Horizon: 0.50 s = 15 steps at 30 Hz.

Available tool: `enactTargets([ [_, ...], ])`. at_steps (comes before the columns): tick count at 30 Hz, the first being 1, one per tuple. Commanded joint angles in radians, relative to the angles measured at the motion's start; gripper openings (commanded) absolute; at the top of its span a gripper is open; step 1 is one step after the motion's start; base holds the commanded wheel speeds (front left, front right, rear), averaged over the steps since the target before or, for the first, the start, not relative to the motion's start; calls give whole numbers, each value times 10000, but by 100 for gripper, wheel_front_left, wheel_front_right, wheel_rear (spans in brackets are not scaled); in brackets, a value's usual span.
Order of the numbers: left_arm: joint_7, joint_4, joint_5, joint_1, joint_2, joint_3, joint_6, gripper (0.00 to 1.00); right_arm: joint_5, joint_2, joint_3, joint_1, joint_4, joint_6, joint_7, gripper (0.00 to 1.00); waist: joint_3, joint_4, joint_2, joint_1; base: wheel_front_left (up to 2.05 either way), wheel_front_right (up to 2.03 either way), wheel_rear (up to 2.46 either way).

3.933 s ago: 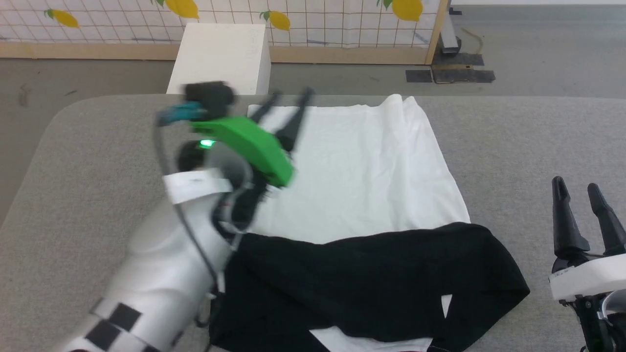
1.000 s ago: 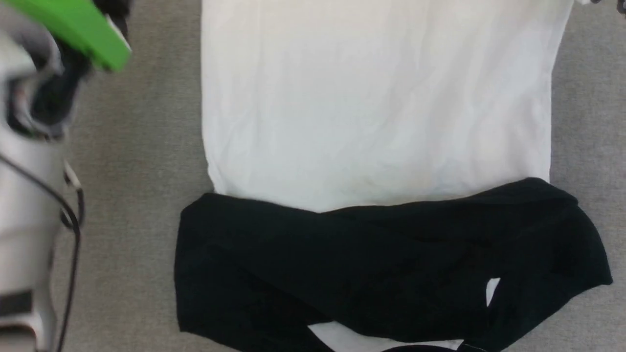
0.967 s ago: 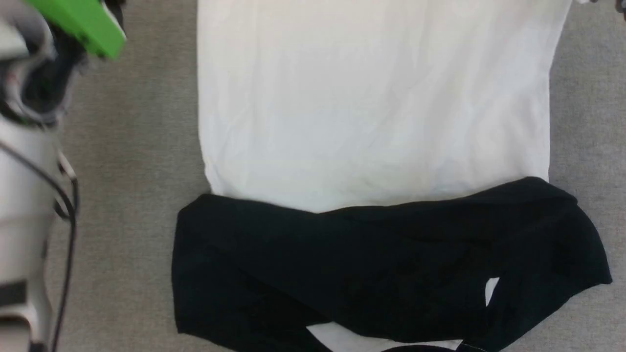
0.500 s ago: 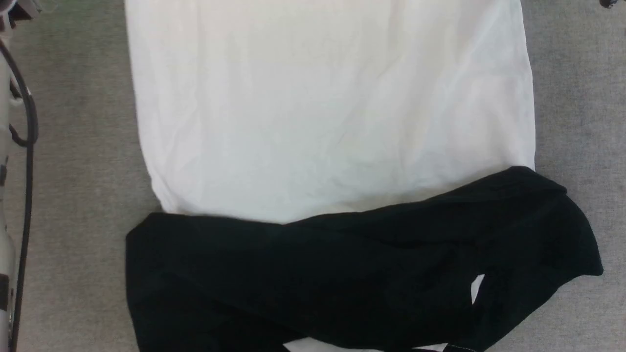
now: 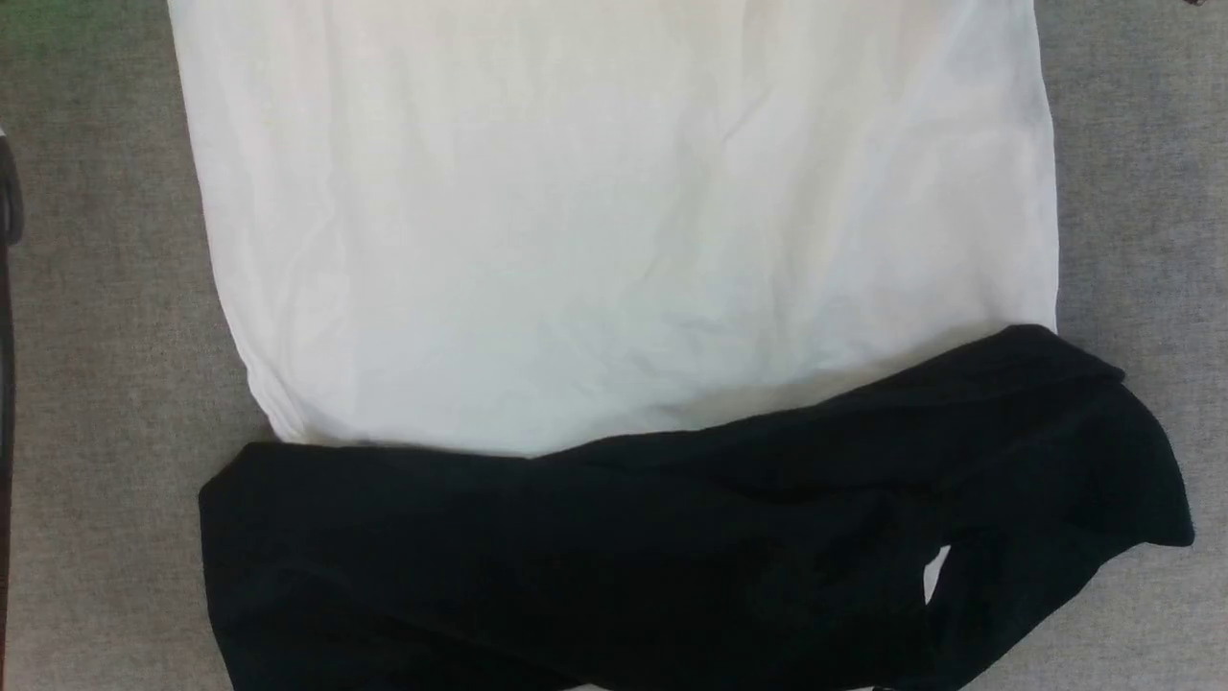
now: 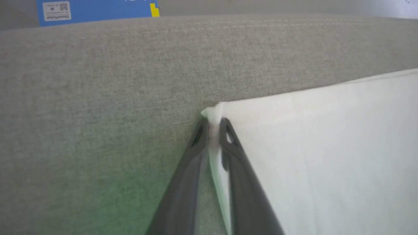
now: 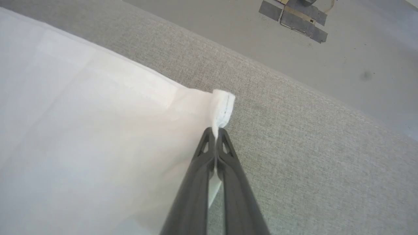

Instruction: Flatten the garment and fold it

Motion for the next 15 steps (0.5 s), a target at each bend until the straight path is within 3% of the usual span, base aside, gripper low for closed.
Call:
enactTargets([
  [1, 31, 105, -160, 546, -195, -100, 30, 0, 5, -61, -4, -175, -23, -13, -76, 0, 11, 24, 0, 1, 0, 0, 0],
  [15, -3070, -461, -464, 338, -234, 1011, -814, 0, -656, -299, -404, -451, 209, -13, -1282, 0, -565, 433, 0, 1, 0, 0, 0],
])
